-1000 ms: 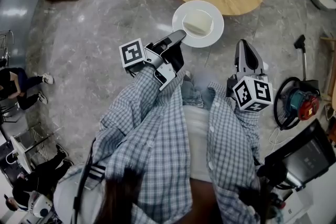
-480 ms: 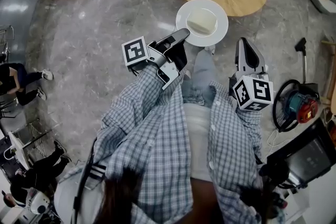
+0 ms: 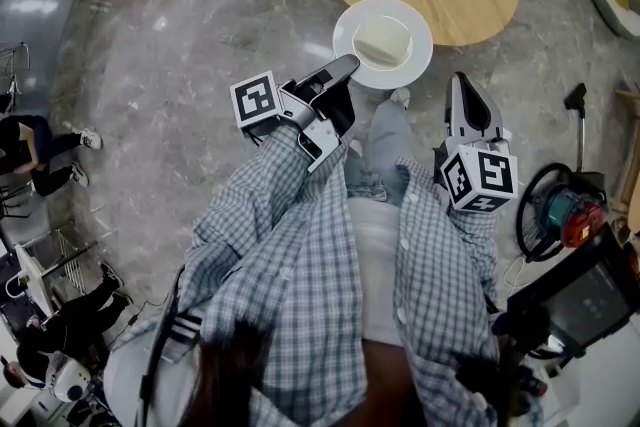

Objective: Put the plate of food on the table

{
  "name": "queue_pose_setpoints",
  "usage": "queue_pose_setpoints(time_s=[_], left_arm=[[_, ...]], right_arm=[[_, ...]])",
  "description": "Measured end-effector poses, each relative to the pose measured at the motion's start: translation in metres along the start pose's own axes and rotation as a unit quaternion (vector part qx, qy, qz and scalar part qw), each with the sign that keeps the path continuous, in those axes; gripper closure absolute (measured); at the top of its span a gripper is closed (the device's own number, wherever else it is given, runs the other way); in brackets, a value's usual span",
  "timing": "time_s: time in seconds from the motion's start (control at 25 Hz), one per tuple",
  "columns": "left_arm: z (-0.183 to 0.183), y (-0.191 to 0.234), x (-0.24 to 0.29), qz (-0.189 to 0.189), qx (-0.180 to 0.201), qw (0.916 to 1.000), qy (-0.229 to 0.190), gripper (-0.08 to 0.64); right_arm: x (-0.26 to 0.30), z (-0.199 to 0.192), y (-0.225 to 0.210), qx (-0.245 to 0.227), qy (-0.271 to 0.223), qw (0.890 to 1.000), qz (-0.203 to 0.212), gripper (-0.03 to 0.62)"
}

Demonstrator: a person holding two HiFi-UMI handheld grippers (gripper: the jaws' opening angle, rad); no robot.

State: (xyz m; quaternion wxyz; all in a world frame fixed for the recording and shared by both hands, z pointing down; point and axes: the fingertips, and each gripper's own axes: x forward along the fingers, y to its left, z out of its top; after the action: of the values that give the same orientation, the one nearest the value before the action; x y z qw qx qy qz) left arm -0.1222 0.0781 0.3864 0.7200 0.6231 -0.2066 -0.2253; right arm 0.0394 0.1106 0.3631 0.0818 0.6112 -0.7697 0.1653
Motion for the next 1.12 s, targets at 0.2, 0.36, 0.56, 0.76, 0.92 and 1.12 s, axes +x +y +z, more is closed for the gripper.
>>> queue_pose_setpoints(time_s=[0.2, 0.36, 0.56, 0.76, 0.92, 1.12], left_arm=[[0.002, 0.001, 0.006, -0.001, 0.002, 1.0, -0.003, 0.538], [0.006, -0.003, 0.012, -0.002, 0.005, 0.9999, -0.01, 0.538], [0.025, 0.004, 0.068, 0.003, -0.001, 0.9997, -0.023, 0.538], [0.045, 0.006, 0.121, 0.004, -0.002, 0.9992, -0.039, 0.538], [0.054, 0.001, 0.148, 0.001, 0.002, 0.9989, -0.048, 0.538], [0.077, 0.002, 0.187, 0.004, 0.004, 0.9983, -0.057, 0.538]], right_arm=[[0.007, 0.0, -0.004, 0.0, 0.002, 1.0, 0.006, 0.584], [0.017, 0.007, -0.006, -0.003, 0.002, 1.0, 0.018, 0.584], [0.061, 0.018, -0.05, -0.006, 0.017, 0.999, 0.034, 0.584], [0.099, 0.028, -0.091, -0.009, 0.029, 0.998, 0.047, 0.584], [0.119, 0.037, -0.11, -0.014, 0.031, 0.998, 0.059, 0.584], [0.157, 0.05, -0.135, -0.02, 0.038, 0.996, 0.078, 0.584]])
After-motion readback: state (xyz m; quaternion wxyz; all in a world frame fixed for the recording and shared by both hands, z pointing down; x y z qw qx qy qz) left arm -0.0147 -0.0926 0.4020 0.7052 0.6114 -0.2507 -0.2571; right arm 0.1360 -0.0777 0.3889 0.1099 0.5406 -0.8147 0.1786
